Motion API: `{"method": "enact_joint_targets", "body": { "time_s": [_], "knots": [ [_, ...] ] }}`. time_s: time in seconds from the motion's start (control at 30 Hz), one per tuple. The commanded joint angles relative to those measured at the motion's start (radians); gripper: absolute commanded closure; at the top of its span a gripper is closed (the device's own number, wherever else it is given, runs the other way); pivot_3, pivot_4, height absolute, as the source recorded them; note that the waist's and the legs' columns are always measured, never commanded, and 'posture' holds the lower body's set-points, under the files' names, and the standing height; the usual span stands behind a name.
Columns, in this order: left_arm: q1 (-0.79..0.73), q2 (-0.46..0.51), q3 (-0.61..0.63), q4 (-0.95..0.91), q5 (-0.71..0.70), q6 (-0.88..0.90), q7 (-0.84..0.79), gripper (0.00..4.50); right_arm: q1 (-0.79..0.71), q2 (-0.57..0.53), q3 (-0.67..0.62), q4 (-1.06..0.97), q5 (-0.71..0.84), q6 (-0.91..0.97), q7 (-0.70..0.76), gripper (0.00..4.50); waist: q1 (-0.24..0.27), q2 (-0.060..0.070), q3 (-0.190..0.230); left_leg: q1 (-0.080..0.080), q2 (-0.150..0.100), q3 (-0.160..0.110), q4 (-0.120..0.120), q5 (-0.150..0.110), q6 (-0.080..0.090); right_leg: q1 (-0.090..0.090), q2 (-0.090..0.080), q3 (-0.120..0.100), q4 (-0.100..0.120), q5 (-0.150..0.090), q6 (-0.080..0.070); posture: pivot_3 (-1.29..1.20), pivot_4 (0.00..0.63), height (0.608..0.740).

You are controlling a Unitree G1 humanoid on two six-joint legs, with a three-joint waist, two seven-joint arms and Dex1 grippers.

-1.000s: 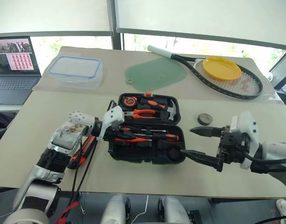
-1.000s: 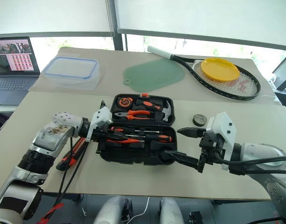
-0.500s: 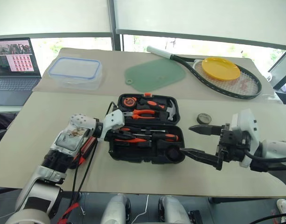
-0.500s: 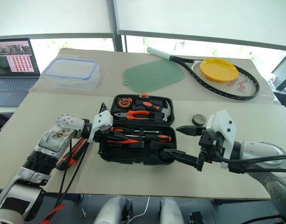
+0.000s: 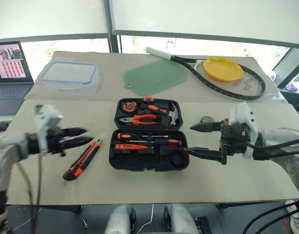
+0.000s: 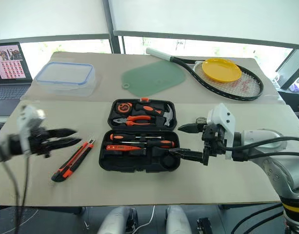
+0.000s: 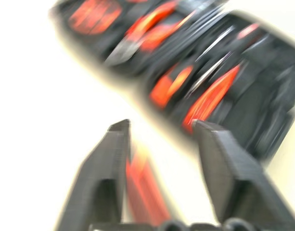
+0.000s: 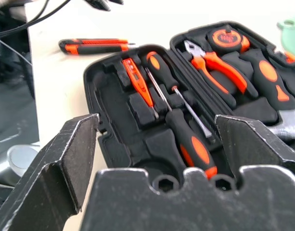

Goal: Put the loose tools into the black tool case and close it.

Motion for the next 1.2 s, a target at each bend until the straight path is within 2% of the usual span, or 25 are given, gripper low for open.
{"method": "enact_joint_targets", "body": {
  "time_s": [0.03, 0.1, 0.13, 0.23, 0.4, 0.43, 0.53, 0.77, 0.87, 0.9, 0.93, 1.1, 1.13, 1.2],
  "knots": [
    [0.120, 0.011, 0.131, -0.063, 0.029, 0.001, 0.034, 0.79, -0.044, 0.007, 0.023, 0.026, -0.027, -0.039, 0.065, 0.00, 0.013, 0.000, 0.001, 0.000, 0.000, 0.000, 0.000, 0.000, 0.000, 0.000, 0.000, -0.001, 0.000, 0.000, 0.000, 0.00, 0.150, 0.738],
    [0.155, 0.006, 0.147, -0.116, 0.005, 0.026, 0.048, 0.09, -0.058, 0.012, 0.033, 0.039, -0.034, -0.041, 0.085, 0.00, 0.035, 0.001, 0.001, 0.000, 0.000, -0.002, 0.000, 0.000, -0.001, -0.002, -0.001, -0.004, 0.000, 0.000, -0.001, 0.00, 0.150, 0.738],
    [0.154, 0.008, 0.140, -0.145, -0.011, 0.053, 0.062, 0.02, -0.063, 0.013, 0.037, 0.041, -0.038, -0.041, 0.094, 0.00, 0.045, 0.001, 0.001, 0.000, -0.001, -0.002, 0.000, 0.000, -0.001, -0.002, -0.003, -0.006, 0.000, -0.001, -0.002, 0.00, 0.150, 0.738],
    [0.113, 0.022, 0.086, -0.214, -0.047, 0.129, 0.119, 0.02, -0.060, 0.008, 0.036, 0.029, -0.043, -0.040, 0.113, 0.00, 0.058, 0.001, 0.001, 0.000, -0.002, -0.003, 0.000, -0.004, -0.009, -0.002, -0.008, -0.009, -0.002, -0.003, -0.009, 0.00, 0.150, 0.738],
    [-0.037, 0.052, -0.086, -0.282, -0.090, 0.308, 0.240, 0.02, -0.019, -0.009, -0.007, -0.032, -0.015, -0.024, 0.120, 0.00, 0.053, 0.001, 0.001, 0.000, -0.002, -0.003, 0.000, -0.003, -0.009, 0.001, -0.006, -0.008, 0.001, 0.002, -0.002, 0.00, 0.150, 0.738],
    [-0.055, 0.063, -0.143, -0.280, -0.064, 0.316, 0.269, 0.02, -0.012, -0.010, -0.016, -0.047, -0.007, -0.020, 0.115, 0.00, 0.050, 0.001, 0.001, 0.000, -0.002, -0.003, 0.000, 0.001, -0.003, 0.001, -0.005, -0.007, 0.001, 0.001, -0.003, 0.00, 0.150, 0.738],
    [-0.097, 0.081, -0.292, -0.235, 0.004, 0.299, 0.334, 0.02, 0.005, -0.008, -0.040, -0.087, 0.017, -0.001, 0.085, 0.00, 0.038, 0.001, 0.001, 0.001, -0.002, -0.002, -0.004, 0.002, -0.004, 0.001, -0.004, -0.006, 0.001, 0.001, -0.003, 0.00, 0.150, 0.738],
    [-0.202, 0.085, -0.517, -0.134, 0.080, 0.255, 0.373, 0.02, 0.054, -0.014, -0.077, -0.158, 0.046, 0.027, 0.037, 0.00, 0.036, 0.001, 0.001, 0.006, -0.002, 0.000, -0.010, 0.003, -0.005, 0.001, -0.002, -0.002, 0.000, 0.000, -0.005, 0.00, 0.150, 0.738],
    [-0.218, 0.079, -0.571, -0.095, 0.113, 0.223, 0.378, 0.02, 0.066, -0.017, -0.082, -0.175, 0.048, 0.028, 0.024, 0.00, 0.041, 0.004, 0.000, 0.008, -0.002, 0.000, -0.011, 0.003, -0.005, 0.003, -0.002, -0.002, 0.000, 0.000, -0.005, 0.00, 0.150, 0.738],
    [-0.225, 0.074, -0.574, -0.086, 0.117, 0.219, 0.379, 0.55, 0.068, -0.018, -0.084, -0.178, 0.049, 0.030, 0.018, 0.00, 0.042, 0.005, -0.001, 0.009, -0.002, 0.000, -0.011, 0.003, -0.005, 0.003, -0.002, -0.001, 0.000, 0.000, -0.005, 0.00, 0.150, 0.738],
    [-0.228, 0.073, -0.576, -0.082, 0.116, 0.216, 0.375, 0.72, 0.071, -0.019, -0.086, -0.182, 0.049, 0.029, 0.014, 0.00, 0.043, 0.006, -0.001, 0.009, -0.002, 0.001, -0.012, 0.003, -0.005, 0.003, -0.003, -0.001, 0.000, 0.000, -0.005, 0.00, 0.150, 0.738],
    [-0.238, 0.082, -0.566, -0.054, 0.106, 0.211, 0.361, 2.51, 0.090, -0.023, -0.099, -0.192, 0.046, 0.027, -0.006, 0.00, 0.042, 0.007, -0.002, 0.011, -0.002, 0.001, -0.013, 0.003, -0.006, 0.003, -0.003, 0.000, 0.000, -0.001, -0.006, 0.00, 0.150, 0.738],
    [-0.257, 0.083, -0.539, -0.032, 0.099, 0.212, 0.359, 2.78, 0.097, -0.024, -0.105, -0.196, 0.045, 0.027, -0.011, 0.00, 0.042, 0.007, -0.002, 0.011, -0.002, 0.001, -0.013, 0.003, -0.006, 0.003, -0.002, 0.000, 0.000, -0.001, -0.006, 0.00, 0.150, 0.738],
    [-0.315, 0.083, -0.488, 0.010, 0.079, 0.220, 0.351, 2.96, 0.110, -0.025, -0.117, -0.203, 0.047, 0.031, -0.019, 0.00, 0.043, 0.007, -0.002, 0.011, -0.002, 0.001, -0.013, 0.003, -0.006, 0.003, -0.002, 0.000, 0.001, -0.001, -0.006, 0.00, 0.150, 0.738]
  ]
}}
